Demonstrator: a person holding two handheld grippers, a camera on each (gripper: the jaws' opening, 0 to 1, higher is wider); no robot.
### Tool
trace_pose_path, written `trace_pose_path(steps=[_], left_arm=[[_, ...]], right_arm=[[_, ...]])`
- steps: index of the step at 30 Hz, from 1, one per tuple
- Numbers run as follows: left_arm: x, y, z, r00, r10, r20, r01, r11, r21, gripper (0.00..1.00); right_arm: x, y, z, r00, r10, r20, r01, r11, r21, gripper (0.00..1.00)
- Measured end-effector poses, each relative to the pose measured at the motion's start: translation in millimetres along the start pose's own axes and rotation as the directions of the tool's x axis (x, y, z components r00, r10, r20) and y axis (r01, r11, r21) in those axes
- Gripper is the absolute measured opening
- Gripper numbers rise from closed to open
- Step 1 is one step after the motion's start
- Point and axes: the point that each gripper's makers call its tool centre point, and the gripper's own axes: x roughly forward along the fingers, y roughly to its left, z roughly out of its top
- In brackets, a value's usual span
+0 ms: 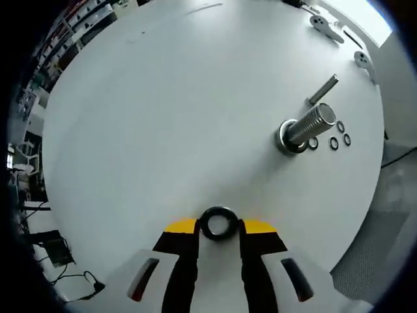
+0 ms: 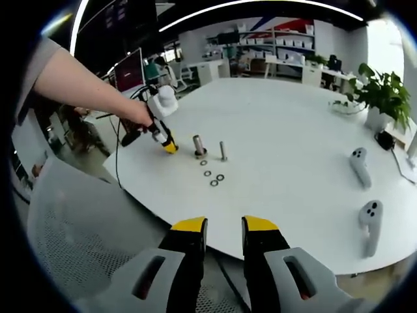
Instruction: Place the washer onto the threaded stud by aligning its center hole with the stud, sliding it down to the base, and recovering from edge contact or off-axis alignment until the washer reaches the visible bottom stop.
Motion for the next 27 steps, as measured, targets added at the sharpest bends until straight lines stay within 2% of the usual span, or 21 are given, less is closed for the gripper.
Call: trace_pose_path(steps=[3, 6, 12, 14, 16, 18, 24, 27], left_arm=[[1.5, -5.5, -3.4, 1.000, -0.004, -0.018, 0.004, 1.000, -0.002, 0.22], [-0.2, -24.7, -10.3, 0.999, 0.004, -0.043, -0.003, 0.999, 0.044, 0.22], [0.8, -40.0, -16.0, 1.000, -0.022, 0.010, 0.021, 0.998, 0.059, 0.24], [1.6, -48.7, -17.5, 0.999, -0.037, 0.008, 0.036, 0.990, 0.134, 0.31], [0.8, -56.9, -22.8, 0.999, -0.029, -0.035, 0.036, 0.976, 0.213, 0.39], [1.9, -61.9, -26.8, 0.997, -0.027, -0.066, 0.041, 0.975, 0.220, 0.41], [2.7, -59.9, -24.4, 0.996, -0.022, -0.084, 0.040, 0.975, 0.217, 0.39], [2.5, -57.6, -20.9, 0.998, -0.022, -0.064, 0.034, 0.982, 0.184, 0.32]], right_arm=[[0.0, -0.1, 0.3, 1.000, -0.001, 0.001, 0.001, 1.000, 0.000, 0.24], [0.4, 0.0, 0.4, 1.000, 0.000, -0.001, 0.000, 1.000, -0.002, 0.24], [0.1, 1.1, 1.3, 1.000, 0.002, 0.002, -0.002, 1.000, -0.003, 0.24], [0.1, 1.6, 1.3, 1.000, 0.003, 0.001, -0.003, 1.000, -0.008, 0.24], [0.2, 1.8, 1.5, 1.000, 0.005, 0.001, -0.005, 1.000, -0.009, 0.24], [0.0, 1.9, 1.6, 1.000, 0.005, 0.002, -0.005, 1.000, -0.010, 0.24], [-0.2, 0.9, 1.4, 1.000, 0.002, 0.004, -0.002, 1.000, -0.009, 0.24], [-0.8, 0.4, 2.2, 1.000, -0.001, 0.009, 0.001, 1.000, -0.009, 0.24]])
